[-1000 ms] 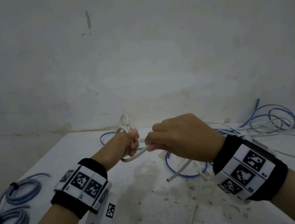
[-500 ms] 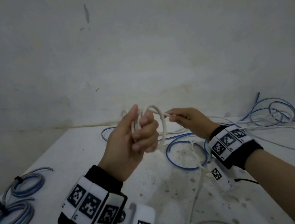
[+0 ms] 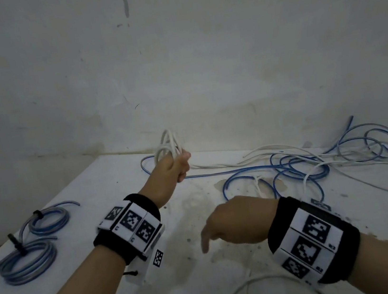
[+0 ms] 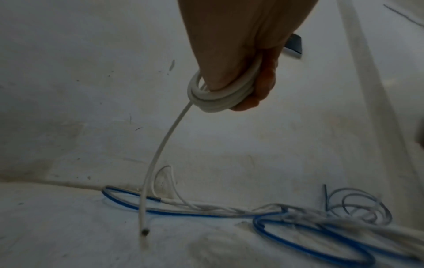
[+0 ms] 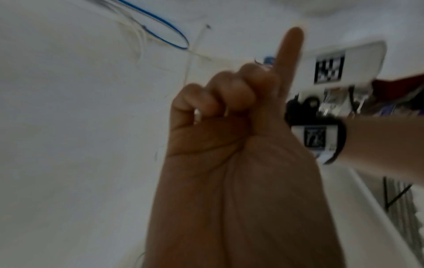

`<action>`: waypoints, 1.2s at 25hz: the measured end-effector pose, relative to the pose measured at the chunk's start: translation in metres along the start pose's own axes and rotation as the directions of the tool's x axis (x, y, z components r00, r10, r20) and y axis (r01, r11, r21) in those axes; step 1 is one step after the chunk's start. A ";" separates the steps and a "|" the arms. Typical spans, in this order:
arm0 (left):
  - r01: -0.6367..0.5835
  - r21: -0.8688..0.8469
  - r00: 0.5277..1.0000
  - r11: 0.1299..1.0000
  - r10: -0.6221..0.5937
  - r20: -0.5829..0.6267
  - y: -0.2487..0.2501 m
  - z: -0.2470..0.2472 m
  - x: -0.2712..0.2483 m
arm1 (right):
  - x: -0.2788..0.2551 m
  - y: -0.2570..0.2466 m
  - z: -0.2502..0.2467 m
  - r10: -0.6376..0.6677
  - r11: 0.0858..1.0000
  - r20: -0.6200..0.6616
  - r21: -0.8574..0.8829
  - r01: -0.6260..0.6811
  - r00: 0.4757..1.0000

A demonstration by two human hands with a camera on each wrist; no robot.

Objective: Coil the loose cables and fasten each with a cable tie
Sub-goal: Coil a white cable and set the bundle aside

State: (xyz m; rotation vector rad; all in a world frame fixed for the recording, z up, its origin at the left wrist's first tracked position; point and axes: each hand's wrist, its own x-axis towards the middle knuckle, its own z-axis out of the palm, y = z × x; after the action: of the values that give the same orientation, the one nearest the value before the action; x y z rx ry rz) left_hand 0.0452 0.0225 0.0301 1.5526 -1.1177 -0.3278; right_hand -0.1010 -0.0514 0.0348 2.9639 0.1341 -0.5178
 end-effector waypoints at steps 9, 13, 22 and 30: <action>0.046 -0.144 0.989 0.989 -0.025 0.143 0.030 0.016 -0.026 | 0.017 0.033 -0.017 0.542 0.840 -0.664 0.449 -0.305 0.515; 0.073 -0.512 0.987 0.856 0.013 0.163 0.048 0.008 -0.029 | 0.036 0.051 -0.004 0.595 0.755 -0.518 0.622 -0.208 0.614; 0.028 -0.693 0.997 0.721 -0.068 -0.030 0.034 -0.019 -0.001 | 0.010 0.010 0.005 0.266 0.961 0.088 0.058 -0.272 0.960; 0.116 0.025 0.975 0.993 -0.118 0.190 0.006 0.019 -0.027 | -0.017 -0.047 -0.034 0.087 0.945 -0.004 -0.316 -0.084 0.996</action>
State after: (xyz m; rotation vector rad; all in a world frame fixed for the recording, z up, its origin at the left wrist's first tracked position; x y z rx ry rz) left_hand 0.0149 0.0331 0.0196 1.6288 -1.1801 -0.5600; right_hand -0.1107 -0.0009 0.0674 2.6407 0.0784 -0.4518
